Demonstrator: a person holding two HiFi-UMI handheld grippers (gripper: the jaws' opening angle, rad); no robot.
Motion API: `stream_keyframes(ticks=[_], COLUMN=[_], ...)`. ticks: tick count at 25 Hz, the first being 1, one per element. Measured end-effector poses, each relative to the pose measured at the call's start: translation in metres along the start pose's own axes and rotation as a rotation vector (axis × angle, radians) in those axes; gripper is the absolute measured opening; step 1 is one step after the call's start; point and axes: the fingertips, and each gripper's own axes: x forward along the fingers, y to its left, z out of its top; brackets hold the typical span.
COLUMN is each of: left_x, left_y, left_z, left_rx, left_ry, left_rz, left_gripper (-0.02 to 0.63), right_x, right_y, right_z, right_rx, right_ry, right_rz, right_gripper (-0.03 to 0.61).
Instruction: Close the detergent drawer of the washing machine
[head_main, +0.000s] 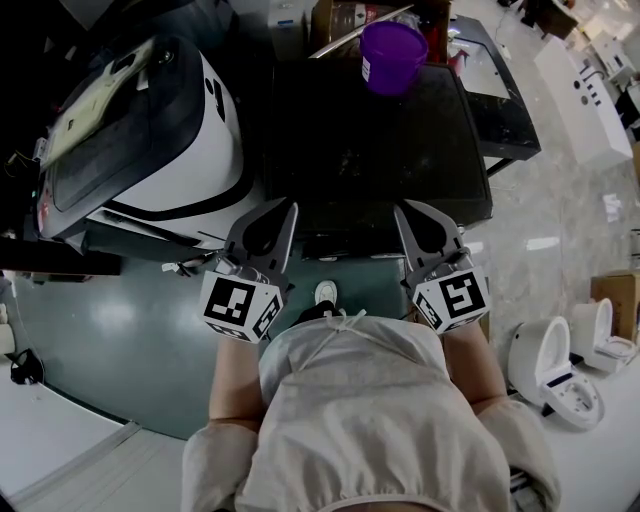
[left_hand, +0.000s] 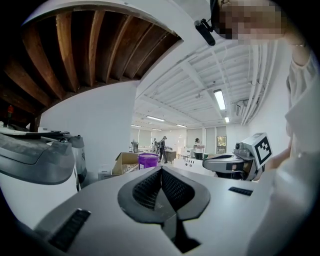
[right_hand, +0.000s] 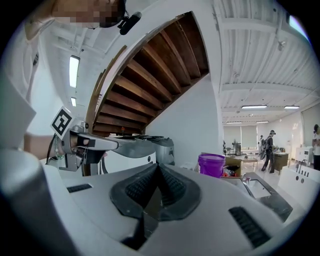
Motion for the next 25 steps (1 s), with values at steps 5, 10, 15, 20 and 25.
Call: stream_keyframes(ticks=[5,10,15,20,25], left_x=[0.002,0.0,-0.003,-0.006,-0.009], left_y=[-0.005,-0.006,-0.005,-0.005,-0.004], left_z=[0.003,0.005,0.012,0.014,0.015], left_rx=[0.009,0.014,0.011,0.01,0.008], left_ry=[-0.008,-0.007,-0.017,-0.029,-0.039], left_rz=[-0.005,0.001,0.027,0.026,0.031], left_gripper=[0.018,0.018,0.018,0.019,0.02], right_x=[-0.002,-0.004,-0.005,-0.006,-0.006], right_y=[-0.001,-0.002,0.001,0.002,0.003], right_z=[0.001,0.001,0.002,0.006,0.007], right_rx=[0.0,-0.009,-0.026,-0.038,-0.051], right_ry=[-0.005,-0.005,-0.012,-0.02,-0.028], right_rz=[0.007,0.002,0.006,0.002,-0.002], right_gripper=[0.002,0.002,0.002,0.002,0.002])
